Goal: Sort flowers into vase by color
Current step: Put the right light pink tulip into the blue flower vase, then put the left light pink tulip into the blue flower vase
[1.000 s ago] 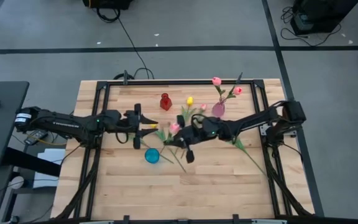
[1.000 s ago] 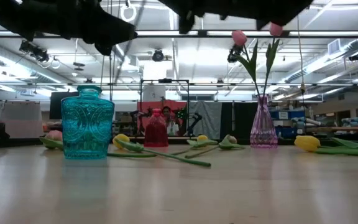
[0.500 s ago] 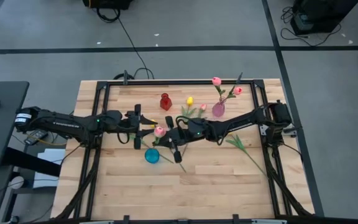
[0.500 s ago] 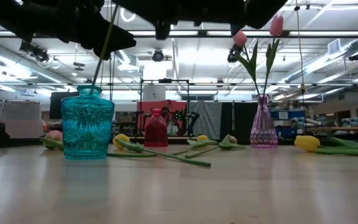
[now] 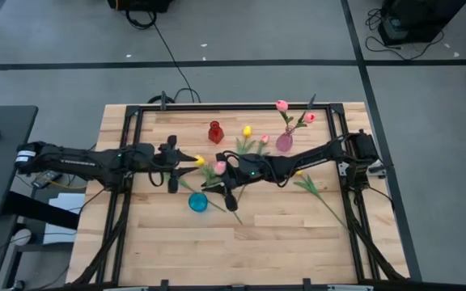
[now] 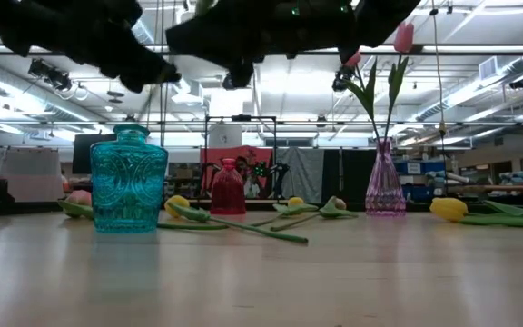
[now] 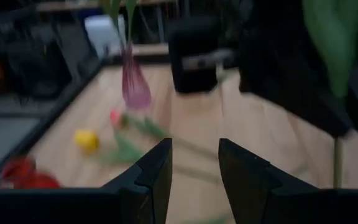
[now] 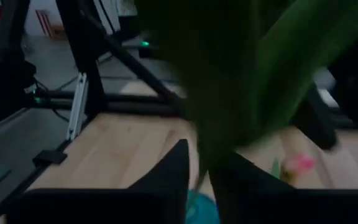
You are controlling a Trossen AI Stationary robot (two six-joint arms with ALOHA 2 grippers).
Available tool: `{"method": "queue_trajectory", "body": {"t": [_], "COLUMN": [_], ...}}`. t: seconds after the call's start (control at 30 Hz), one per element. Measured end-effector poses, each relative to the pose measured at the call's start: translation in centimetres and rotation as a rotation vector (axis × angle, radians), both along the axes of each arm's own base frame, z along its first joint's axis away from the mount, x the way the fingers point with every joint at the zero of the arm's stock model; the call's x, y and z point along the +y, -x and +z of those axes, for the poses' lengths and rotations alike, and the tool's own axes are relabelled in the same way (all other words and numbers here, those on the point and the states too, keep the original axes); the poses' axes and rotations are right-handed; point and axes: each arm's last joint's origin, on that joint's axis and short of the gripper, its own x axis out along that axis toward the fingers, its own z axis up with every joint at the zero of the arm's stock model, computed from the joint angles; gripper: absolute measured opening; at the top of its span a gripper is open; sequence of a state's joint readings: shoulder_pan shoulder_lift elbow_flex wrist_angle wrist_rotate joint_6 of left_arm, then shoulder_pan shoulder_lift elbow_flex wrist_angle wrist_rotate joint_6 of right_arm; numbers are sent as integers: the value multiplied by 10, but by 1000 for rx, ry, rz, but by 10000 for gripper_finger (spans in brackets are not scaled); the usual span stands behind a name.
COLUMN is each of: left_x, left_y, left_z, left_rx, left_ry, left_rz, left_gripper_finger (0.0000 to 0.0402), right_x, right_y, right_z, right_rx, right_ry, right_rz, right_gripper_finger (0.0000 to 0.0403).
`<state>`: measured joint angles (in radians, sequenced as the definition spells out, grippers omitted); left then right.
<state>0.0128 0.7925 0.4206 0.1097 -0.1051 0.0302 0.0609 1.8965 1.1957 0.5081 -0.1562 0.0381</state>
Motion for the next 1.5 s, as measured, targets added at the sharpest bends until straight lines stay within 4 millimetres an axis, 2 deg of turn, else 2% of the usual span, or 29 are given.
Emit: {"method": "queue_trajectory", "body": {"t": [0.2, 0.37, 0.57, 0.63, 0.8, 0.93, 1.07, 1.23, 1.5], "left_x": [-1, -3, -11, -13, -19, -20, -20, -21, -21], "left_y": [14, 19, 16, 14, 2, -4, -9, -17, -22], "left_z": [-21, -32, -42, -47, -64, -80, -91, -101, -107], "left_rx": [246, 363, 460, 498, 601, 695, 755, 768, 785], "left_ry": [122, 213, 201, 193, 149, 73, 11, -68, -143], "left_rz": [10, -4, -70, -72, -73, -54, -84, -130, -166], "left_gripper_finger": [137, 137, 137, 137, 137, 137, 137, 137, 137], "right_x": [-5, -5, 6, 13, 28, 36, 42, 46, 49], "right_y": [5, 19, 54, 65, 90, 104, 111, 114, 113], "right_z": [-9, 8, 38, 41, 21, 0, -16, -25, -23], "right_rx": [141, 210, 346, 401, 490, 514, 484, 431, 392], "right_ry": [-20, -16, 23, 61, 96, 28, -39, -108, -154], "right_rz": [26, 28, 0, -42, -153, -172, -174, -180, -182], "right_gripper_finger": [125, 139, 139, 139, 138, 138, 138, 138, 138]}}
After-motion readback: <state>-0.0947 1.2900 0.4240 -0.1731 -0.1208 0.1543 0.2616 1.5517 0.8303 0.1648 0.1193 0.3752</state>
